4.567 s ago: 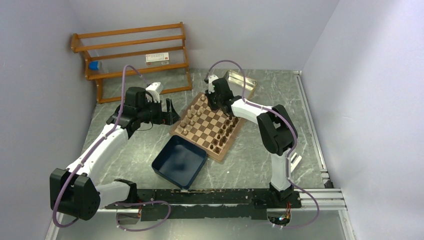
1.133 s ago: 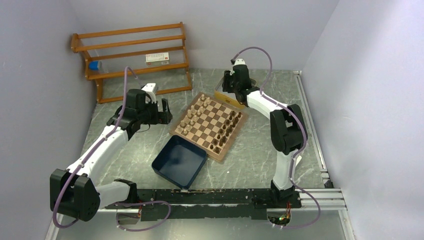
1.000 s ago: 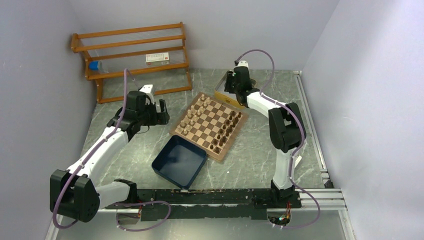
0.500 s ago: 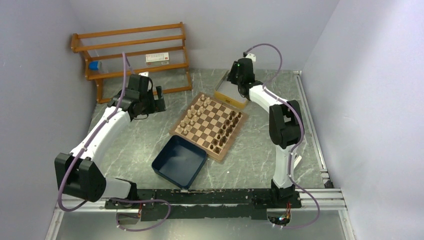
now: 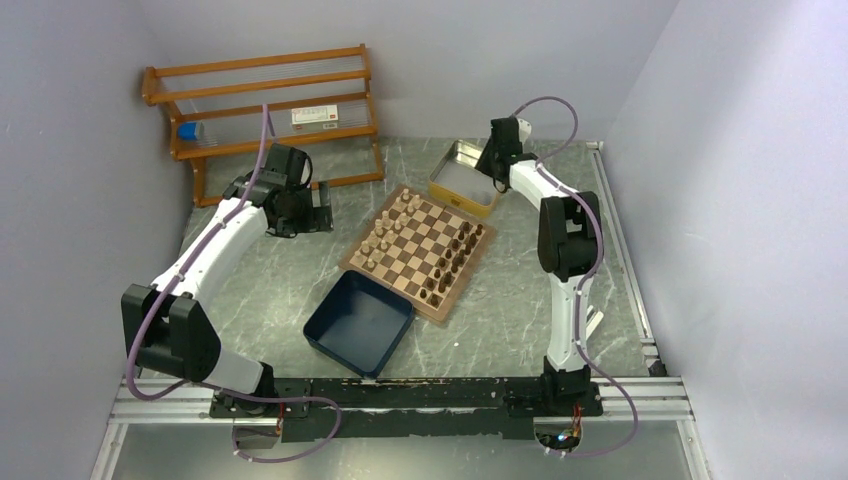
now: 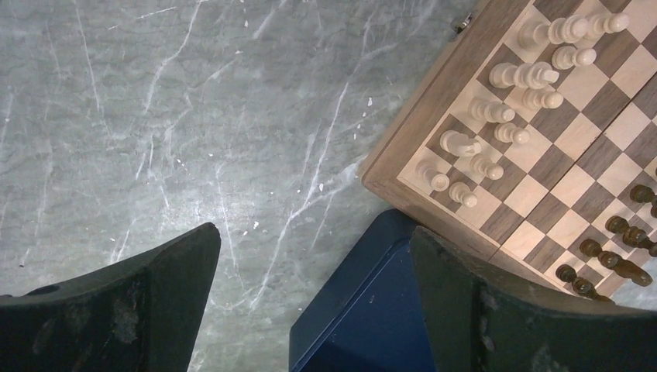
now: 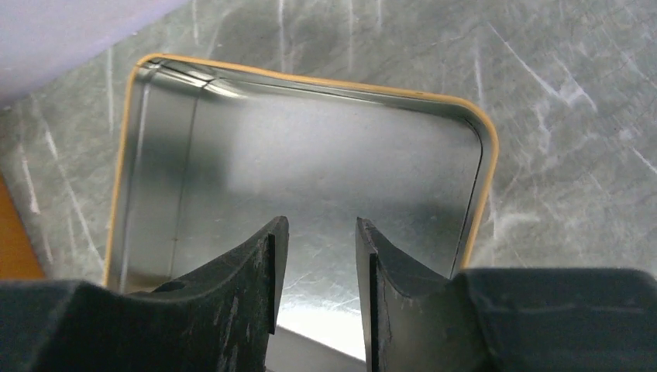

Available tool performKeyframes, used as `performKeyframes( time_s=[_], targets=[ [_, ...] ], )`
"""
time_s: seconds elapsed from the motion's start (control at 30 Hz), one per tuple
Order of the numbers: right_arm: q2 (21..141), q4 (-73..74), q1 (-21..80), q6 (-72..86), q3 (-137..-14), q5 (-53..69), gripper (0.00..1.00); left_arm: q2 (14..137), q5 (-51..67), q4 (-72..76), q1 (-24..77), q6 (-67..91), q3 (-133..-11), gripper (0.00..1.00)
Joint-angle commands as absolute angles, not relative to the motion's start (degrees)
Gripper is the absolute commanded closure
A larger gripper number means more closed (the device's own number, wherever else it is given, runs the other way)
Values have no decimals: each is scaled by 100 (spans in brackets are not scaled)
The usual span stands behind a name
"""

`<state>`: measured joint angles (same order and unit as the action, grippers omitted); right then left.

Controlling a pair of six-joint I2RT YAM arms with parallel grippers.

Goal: Set up the chess pieces on the board
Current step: Adjust the storage box at the center of the board.

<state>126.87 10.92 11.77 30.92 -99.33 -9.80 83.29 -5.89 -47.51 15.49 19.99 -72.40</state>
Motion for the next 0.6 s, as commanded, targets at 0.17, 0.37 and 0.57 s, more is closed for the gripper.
performKeyframes(
  time_s=[0.17,0.37,0.57],
  targets=[
    [13191,1779,1134,2462,-11068,-376,57,8461,-342,-4606,1533,1726,-7395,4],
    [13251,1145,1145,1643,-10843,1054,55,8587,-490,-4794,1538,1721,-7450,4],
    [13387,1197,1233,829,-10763,1797,55,8822,-433,-4943,1538,1657,-7864,4]
  ],
)
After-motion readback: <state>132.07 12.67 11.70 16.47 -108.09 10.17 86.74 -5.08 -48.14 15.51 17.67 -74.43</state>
